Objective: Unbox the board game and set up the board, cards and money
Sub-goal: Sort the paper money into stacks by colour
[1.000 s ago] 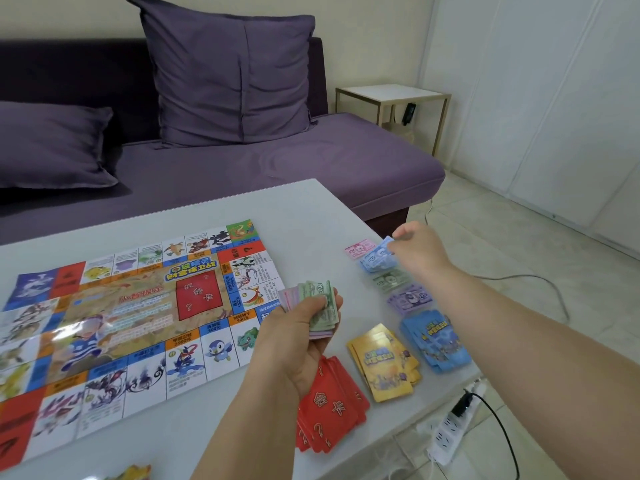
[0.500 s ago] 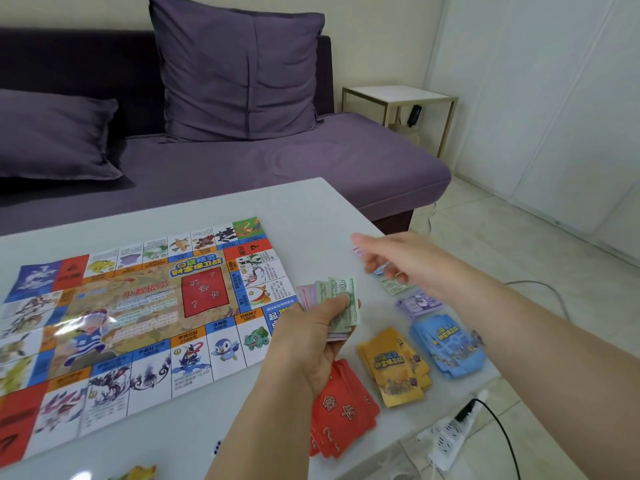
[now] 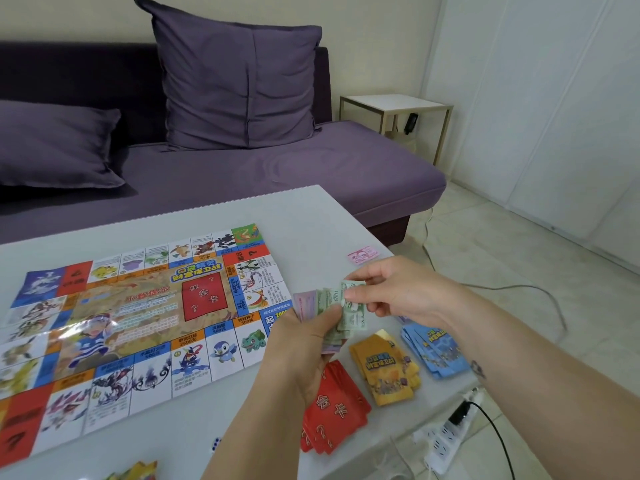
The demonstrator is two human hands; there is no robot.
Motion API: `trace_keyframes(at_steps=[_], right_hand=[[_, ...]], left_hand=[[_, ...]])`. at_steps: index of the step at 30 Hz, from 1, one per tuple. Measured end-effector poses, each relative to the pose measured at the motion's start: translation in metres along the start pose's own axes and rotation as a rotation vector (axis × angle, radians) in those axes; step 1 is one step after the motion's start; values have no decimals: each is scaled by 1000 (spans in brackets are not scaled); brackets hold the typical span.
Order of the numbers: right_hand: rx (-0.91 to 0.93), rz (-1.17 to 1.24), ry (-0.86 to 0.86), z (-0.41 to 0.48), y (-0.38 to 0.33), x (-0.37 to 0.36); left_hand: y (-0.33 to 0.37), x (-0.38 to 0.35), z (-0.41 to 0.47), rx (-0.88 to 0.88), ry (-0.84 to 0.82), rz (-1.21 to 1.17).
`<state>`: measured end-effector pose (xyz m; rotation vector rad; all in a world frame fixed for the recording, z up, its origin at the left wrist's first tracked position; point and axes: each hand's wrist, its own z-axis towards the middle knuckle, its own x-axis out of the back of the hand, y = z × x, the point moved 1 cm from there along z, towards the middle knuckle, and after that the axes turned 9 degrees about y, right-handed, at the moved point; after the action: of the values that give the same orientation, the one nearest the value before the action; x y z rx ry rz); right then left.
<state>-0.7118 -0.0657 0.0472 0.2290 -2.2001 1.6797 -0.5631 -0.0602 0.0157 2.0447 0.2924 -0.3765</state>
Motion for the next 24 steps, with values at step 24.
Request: trace_keyframes(at_steps=[24], right_hand=[[-14, -23, 21, -8, 1, 6]], left_hand=[[-1, 0, 3, -67, 53, 76]])
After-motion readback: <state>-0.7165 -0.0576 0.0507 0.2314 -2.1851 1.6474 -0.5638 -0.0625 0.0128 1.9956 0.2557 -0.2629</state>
